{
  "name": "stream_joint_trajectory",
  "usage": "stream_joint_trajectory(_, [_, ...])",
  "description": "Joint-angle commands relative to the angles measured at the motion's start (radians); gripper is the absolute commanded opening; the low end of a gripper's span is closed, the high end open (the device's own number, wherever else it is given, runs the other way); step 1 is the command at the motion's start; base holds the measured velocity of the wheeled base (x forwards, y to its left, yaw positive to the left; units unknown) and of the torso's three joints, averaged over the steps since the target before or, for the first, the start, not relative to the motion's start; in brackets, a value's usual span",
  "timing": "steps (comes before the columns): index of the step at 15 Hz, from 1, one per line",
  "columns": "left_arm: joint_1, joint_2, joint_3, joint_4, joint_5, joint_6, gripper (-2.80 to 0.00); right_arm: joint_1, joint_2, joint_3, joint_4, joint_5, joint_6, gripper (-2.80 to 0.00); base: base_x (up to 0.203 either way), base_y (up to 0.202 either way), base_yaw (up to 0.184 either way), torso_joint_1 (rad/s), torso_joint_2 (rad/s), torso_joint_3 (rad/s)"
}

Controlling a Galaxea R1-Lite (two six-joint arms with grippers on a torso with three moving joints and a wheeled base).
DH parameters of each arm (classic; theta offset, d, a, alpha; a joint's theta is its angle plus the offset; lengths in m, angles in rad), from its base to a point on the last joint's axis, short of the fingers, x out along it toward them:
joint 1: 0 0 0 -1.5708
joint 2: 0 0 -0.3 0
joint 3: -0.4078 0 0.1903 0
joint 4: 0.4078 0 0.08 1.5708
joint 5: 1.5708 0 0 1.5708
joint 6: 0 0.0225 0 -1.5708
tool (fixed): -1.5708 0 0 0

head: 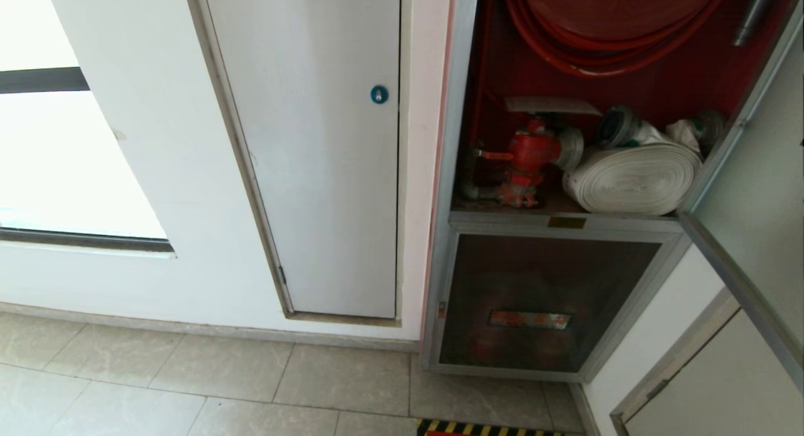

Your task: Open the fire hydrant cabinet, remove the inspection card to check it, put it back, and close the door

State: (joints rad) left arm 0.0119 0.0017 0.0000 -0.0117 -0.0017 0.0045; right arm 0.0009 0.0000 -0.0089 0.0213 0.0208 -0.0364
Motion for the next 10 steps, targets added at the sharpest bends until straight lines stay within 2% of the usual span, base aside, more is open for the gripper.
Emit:
stream_joint_trajectory(1, [0.000,0.001,0.005,-0.001,0.000,0.000,-2.80,0.001,0.002,0.000,0.002,0.001,0.000,-2.80,0.000,0.000,0.000,0.000,0.00,0.000])
stream_joint_trajectory(10, [0.000,0.001,0.005,-0.001,0.000,0.001,-2.80,0.008,0.002,0.000,0.002,0.001,0.000,-2.80,0.000,0.000,0.000,0.000,0.00,0.000])
